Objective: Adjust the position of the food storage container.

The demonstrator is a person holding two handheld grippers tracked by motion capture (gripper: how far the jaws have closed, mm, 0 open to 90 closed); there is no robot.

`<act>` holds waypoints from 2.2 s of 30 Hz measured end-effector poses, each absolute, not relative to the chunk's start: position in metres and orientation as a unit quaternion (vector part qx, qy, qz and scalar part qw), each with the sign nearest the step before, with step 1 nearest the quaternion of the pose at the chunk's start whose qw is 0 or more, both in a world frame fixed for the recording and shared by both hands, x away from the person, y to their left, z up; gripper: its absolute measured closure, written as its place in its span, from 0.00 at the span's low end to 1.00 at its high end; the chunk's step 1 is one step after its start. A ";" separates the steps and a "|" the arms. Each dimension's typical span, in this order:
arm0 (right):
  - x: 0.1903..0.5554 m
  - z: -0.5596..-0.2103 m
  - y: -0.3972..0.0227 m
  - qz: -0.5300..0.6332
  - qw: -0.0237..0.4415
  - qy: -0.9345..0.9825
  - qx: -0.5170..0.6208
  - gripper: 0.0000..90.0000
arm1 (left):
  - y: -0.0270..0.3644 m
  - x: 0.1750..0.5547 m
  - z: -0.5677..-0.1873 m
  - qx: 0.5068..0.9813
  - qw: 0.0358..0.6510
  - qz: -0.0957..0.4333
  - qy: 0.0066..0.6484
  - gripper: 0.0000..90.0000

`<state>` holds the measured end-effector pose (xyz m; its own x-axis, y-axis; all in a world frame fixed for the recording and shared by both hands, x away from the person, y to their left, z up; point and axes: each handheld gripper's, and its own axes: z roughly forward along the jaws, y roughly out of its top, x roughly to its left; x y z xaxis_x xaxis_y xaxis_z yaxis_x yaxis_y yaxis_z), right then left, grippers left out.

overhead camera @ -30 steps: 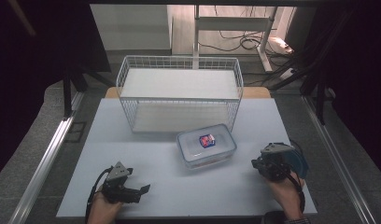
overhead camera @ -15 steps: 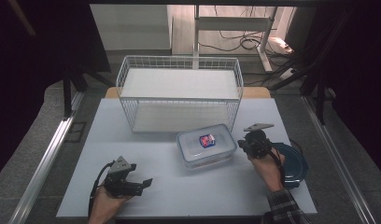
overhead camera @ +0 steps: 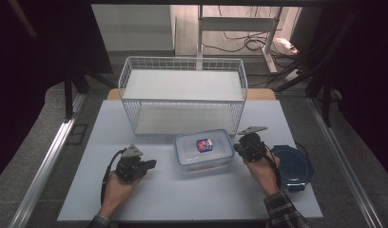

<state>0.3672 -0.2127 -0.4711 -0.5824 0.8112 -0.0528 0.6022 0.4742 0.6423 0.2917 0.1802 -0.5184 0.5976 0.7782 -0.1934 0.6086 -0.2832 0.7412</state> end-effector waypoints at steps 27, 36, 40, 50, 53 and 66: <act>0.340 -0.489 -0.169 0.298 0.126 0.867 0.380 0.99 | 0.164 0.308 -0.529 0.821 0.350 0.114 0.438 1.00; 0.314 -0.488 -0.174 0.291 0.129 0.871 0.374 0.99 | 0.157 0.279 -0.524 0.841 0.328 0.104 0.418 1.00; 0.300 -0.488 -0.176 0.289 0.136 0.873 0.368 0.99 | 0.154 0.274 -0.523 0.847 0.319 0.106 0.413 1.00; 0.288 -0.479 -0.190 0.307 0.143 0.871 0.356 0.96 | 0.182 0.261 -0.516 0.826 0.361 0.100 0.421 0.72; 0.283 -0.476 -0.200 0.323 0.150 0.866 0.351 0.84 | 0.192 0.250 -0.518 0.824 0.366 0.107 0.419 0.53; 0.266 -0.474 -0.223 0.381 0.151 0.850 0.330 0.14 | 0.203 0.226 -0.524 0.827 0.361 0.104 0.419 0.06</act>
